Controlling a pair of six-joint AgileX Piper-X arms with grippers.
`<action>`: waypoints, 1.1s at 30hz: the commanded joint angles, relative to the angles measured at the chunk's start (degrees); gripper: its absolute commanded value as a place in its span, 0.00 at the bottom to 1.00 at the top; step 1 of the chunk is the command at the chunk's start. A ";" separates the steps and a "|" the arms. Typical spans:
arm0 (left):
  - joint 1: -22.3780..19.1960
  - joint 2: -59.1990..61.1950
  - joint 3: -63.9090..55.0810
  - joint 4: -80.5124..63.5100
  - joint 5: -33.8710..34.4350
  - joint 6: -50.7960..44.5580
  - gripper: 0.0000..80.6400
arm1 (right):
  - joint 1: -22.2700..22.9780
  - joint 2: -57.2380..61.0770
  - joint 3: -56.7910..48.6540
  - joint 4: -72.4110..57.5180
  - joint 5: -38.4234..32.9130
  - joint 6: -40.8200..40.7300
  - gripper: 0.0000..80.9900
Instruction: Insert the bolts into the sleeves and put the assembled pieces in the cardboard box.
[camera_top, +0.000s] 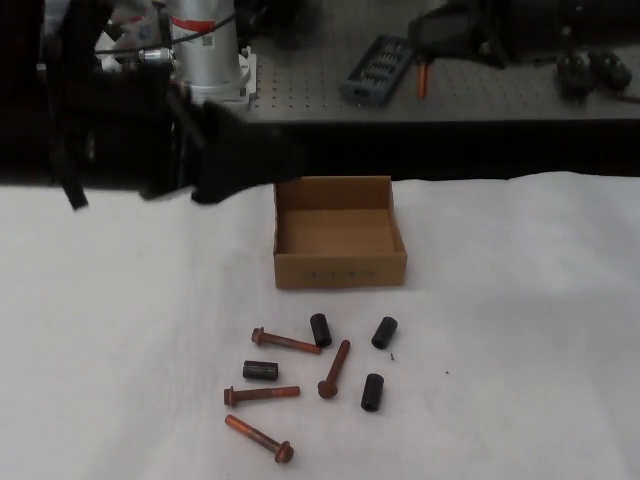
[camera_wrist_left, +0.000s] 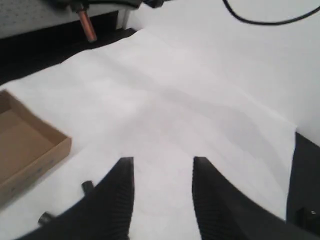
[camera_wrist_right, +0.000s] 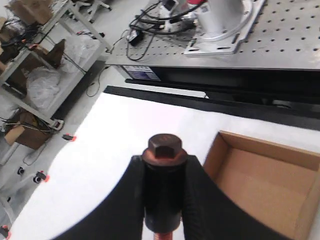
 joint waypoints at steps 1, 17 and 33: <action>2.69 -1.09 3.78 -0.10 -4.20 0.76 0.35 | 0.13 6.61 -7.04 4.35 2.35 -0.14 0.03; 4.89 -1.65 5.38 -0.15 -5.48 0.76 0.35 | 4.39 31.33 -29.66 12.27 7.45 -0.13 0.03; 4.89 -1.65 5.38 4.97 -5.48 0.93 0.35 | 4.71 36.63 -30.68 18.73 11.78 1.37 0.03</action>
